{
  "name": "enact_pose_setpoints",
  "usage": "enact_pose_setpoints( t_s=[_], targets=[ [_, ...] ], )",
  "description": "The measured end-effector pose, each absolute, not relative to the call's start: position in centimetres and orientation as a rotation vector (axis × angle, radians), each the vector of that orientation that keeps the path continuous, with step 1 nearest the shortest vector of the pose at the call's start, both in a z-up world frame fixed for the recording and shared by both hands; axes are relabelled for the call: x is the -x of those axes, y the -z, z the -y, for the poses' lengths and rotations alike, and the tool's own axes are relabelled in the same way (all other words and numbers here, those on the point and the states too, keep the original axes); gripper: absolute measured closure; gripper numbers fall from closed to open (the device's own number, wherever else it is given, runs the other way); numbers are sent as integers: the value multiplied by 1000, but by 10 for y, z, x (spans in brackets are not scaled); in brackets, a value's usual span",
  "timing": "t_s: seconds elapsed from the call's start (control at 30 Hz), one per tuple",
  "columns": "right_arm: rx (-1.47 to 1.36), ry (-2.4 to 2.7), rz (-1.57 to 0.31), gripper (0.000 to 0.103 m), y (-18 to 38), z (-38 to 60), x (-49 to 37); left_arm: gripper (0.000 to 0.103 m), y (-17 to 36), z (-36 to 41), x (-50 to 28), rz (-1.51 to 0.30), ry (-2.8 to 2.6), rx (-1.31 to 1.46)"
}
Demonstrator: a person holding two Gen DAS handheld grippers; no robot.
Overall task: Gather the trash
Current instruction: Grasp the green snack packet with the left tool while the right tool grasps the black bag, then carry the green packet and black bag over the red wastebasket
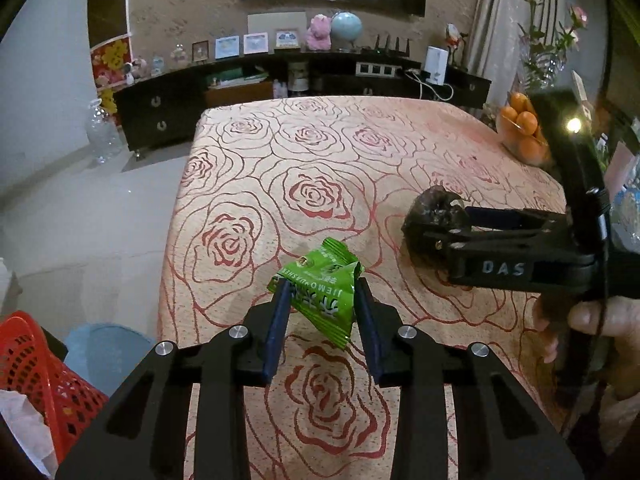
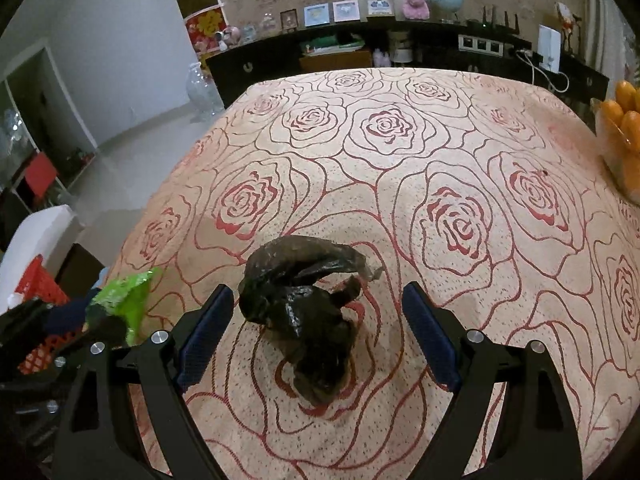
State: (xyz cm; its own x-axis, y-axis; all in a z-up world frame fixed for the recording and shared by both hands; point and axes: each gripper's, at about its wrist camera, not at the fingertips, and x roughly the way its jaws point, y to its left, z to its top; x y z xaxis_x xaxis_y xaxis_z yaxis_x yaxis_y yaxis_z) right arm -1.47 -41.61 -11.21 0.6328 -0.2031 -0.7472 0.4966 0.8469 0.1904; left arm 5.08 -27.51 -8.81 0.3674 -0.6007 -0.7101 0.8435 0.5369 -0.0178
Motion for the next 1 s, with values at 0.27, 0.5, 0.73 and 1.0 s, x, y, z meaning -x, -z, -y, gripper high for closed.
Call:
enact_pose_setpoints(
  t_s=[0.27, 0.5, 0.73, 1.0],
  targets=[
    [-332, 406, -802, 48, 113, 410, 7, 71, 84, 270, -53, -721, 933, -357],
    [-336, 397, -784, 59, 105, 410, 11, 71, 79, 267, -55, -713, 915, -338],
    [-307, 393, -732, 60, 84, 403, 18, 71, 71, 263, -53, -684, 905, -324],
    [-304, 385, -696, 60, 68, 399, 25, 71, 61, 257, -51, -654, 892, -311]
  ],
)
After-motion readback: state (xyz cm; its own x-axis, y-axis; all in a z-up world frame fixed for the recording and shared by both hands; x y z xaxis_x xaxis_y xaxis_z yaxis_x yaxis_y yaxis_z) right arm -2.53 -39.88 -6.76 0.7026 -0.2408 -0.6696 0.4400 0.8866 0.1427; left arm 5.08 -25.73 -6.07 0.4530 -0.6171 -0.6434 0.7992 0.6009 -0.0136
